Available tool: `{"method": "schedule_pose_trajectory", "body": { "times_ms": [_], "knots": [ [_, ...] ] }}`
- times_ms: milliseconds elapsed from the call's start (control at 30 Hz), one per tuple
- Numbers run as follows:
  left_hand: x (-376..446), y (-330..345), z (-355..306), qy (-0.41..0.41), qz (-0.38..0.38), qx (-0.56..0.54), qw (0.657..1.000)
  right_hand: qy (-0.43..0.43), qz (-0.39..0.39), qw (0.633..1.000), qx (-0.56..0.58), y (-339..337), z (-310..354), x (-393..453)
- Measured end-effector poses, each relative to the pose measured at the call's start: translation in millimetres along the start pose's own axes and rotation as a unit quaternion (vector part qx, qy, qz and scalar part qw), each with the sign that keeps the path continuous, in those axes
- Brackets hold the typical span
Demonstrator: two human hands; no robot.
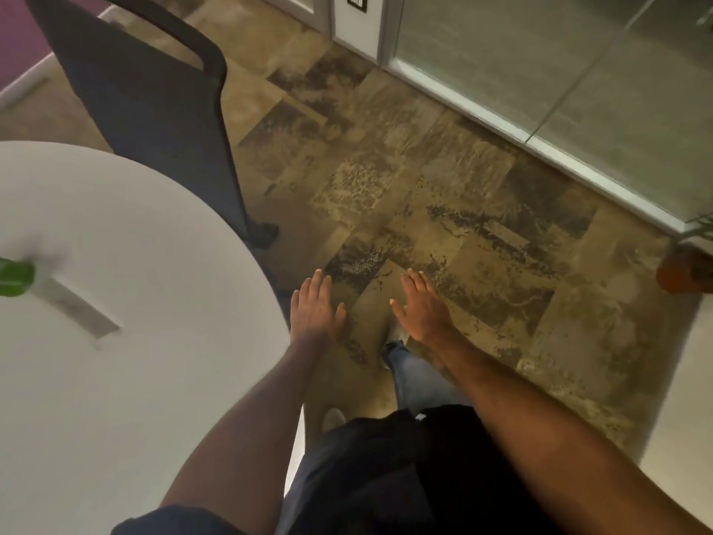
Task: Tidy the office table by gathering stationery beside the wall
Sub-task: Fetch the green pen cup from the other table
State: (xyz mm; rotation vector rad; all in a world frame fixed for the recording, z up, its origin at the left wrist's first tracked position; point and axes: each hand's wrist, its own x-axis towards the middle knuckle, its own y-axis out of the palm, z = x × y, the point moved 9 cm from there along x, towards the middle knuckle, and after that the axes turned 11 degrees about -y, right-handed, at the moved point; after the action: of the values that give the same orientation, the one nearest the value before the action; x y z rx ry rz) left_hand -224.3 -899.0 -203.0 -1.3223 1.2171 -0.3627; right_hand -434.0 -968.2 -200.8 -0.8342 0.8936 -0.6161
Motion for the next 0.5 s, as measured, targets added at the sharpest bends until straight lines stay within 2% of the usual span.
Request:
{"method": "schedule_pose_trajectory", "body": {
  "times_ms": [167,300,500],
  "knots": [
    [66,-25,-57,-0.028,0.015,0.001,1.0,-0.012,0.009,1.0,0.009,-52,-46,76],
    [124,-55,-96,-0.058,-0.002,-0.035,0.998,-0.04,0.0,0.999,-0.025,-104,-70,142],
    [206,-106,-116,-0.095,-0.043,-0.048,0.993,-0.085,0.012,0.994,-0.063,-164,-69,239]
  ]
}}
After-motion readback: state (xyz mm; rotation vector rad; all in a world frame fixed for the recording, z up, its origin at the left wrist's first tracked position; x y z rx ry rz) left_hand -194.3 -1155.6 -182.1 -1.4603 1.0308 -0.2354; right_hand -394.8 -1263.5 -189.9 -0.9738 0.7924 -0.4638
